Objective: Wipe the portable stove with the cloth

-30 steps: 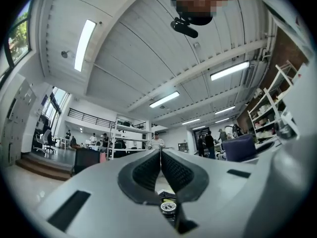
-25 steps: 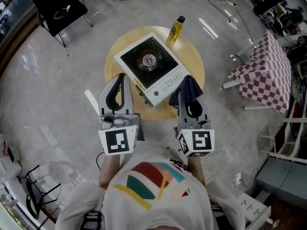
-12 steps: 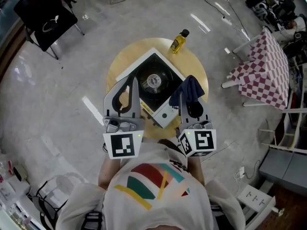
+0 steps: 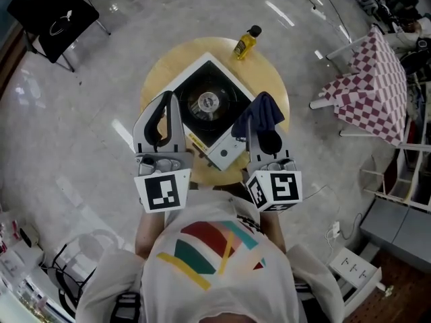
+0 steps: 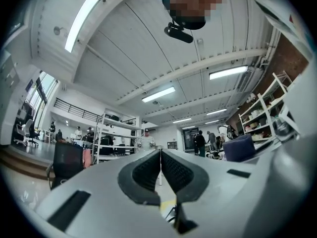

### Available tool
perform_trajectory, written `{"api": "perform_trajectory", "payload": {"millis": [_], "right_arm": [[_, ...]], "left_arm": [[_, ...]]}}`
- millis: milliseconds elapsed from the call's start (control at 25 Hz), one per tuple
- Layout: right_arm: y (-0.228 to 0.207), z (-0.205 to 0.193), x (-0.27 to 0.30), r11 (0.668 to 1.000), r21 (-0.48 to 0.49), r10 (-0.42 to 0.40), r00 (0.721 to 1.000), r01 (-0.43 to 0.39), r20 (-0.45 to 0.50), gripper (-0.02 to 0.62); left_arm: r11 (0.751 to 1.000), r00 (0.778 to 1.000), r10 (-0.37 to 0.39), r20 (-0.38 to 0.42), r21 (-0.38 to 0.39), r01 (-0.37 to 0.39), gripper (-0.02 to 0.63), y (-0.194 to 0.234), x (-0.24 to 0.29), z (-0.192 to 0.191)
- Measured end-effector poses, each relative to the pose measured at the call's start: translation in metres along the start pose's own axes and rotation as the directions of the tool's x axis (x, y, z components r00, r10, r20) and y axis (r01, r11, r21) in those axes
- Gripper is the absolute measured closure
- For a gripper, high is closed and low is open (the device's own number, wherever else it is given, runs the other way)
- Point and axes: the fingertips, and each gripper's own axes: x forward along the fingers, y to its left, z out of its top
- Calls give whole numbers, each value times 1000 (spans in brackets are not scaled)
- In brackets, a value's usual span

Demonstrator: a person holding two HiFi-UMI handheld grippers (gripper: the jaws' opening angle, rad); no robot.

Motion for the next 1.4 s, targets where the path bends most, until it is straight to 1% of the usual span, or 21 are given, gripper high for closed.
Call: {"api": "perform_trajectory", "payload": {"millis": [240,480,600,720,840,920,1000,1080,1160,1240,1320,1360,1400], "right_arm": [[-6,14,3,998,9,64,998,-64,23,561],[-8,7,8,994,2,105,994,-105,-11,561],[-20,-2,11,995,-45,86,994,-89,-74,561],[-45,-18,15,988,-140,33,985,-57,-171,563],[-74,-35,18,971,-235,-23,963,-42,-267,562],[-93,-46,20,959,-282,-59,943,-38,-328,561],[-112,-62,22,943,-328,-94,908,-50,-408,562],[-130,-82,26,926,-370,-126,857,-80,-500,561],[-146,-106,30,911,-394,-151,795,-118,-588,561],[-157,-133,32,905,-392,-163,721,-163,-674,561],[-163,-159,31,910,-360,-151,646,-204,-749,562],[-165,-170,30,915,-338,-140,614,-219,-777,561],[-166,-180,31,920,-318,-129,589,-229,-798,561]], "left_arm": [[1000,999,24,43,13,-25,600,-13,11,20],[999,999,7,32,32,-8,600,-29,15,18],[999,1000,7,26,39,-8,600,-33,17,16],[999,999,19,31,35,-20,600,-34,19,16],[999,999,24,26,36,-25,600,-33,17,14],[999,999,26,18,38,-27,600,-33,16,13],[999,1000,30,7,40,-31,600,-33,15,10],[998,999,33,0,48,-33,600,-33,15,8],[998,999,40,3,53,-40,600,-31,15,8],[997,999,49,17,60,-50,600,-29,13,10],[996,998,54,20,73,-55,600,-28,10,10],[995,998,56,18,78,-57,600,-28,9,10],[995,998,60,17,81,-61,600,-27,8,9]]}}
